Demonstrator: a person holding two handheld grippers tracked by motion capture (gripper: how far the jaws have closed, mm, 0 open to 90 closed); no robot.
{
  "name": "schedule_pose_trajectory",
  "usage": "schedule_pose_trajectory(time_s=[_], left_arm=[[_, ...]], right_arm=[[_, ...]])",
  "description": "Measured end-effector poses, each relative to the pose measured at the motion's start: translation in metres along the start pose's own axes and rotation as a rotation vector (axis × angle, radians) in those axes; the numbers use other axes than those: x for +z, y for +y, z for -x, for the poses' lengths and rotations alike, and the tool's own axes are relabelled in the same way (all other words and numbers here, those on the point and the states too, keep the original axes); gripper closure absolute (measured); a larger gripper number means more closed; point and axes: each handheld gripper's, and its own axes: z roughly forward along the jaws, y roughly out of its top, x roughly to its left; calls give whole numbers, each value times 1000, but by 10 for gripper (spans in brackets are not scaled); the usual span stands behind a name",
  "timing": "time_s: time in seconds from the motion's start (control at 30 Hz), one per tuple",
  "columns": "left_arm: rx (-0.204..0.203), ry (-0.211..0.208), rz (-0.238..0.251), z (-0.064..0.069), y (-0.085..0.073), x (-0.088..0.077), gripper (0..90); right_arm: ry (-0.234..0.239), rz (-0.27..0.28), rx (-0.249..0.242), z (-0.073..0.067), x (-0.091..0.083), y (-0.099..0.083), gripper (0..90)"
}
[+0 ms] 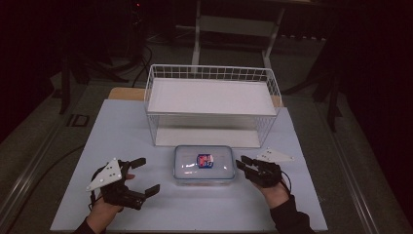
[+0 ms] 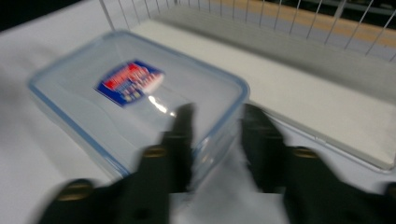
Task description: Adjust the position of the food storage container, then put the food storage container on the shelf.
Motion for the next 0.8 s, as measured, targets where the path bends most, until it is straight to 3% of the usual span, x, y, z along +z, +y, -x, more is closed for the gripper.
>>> schedule_pose_trajectory(time_s=[0.1, 0.23, 0.33, 0.4, 0.43, 0.47, 0.6, 0.73, 0.8], left_arm=[[-6, -5, -5, -1, -1, 2, 8], [-14, 14, -43, 0, -1, 6, 8], [-39, 14, -81, 0, 1, 10, 8], [-54, -5, -76, 2, 5, 12, 8], [-54, -5, -76, 2, 5, 12, 8], [-80, -39, -76, 5, 11, 14, 8], [-79, -46, -96, 8, 21, 17, 8], [-61, -40, -108, 11, 33, 22, 8], [-74, -32, -108, 9, 39, 23, 8]], right_arm=[[3, 38, 6, -2, -7, 2, 431], [88, 102, 30, -1, -16, 6, 144], [85, 123, 25, -1, -21, 7, 127], [58, 145, -22, -3, -25, 8, 139], [58, 145, -22, -3, -25, 8, 139], [45, 147, -33, -4, -26, 8, 143], [55, 189, -79, -4, -29, 9, 188], [-11, 186, -112, -8, -34, 11, 189], [-32, 179, -122, -10, -35, 11, 189]])
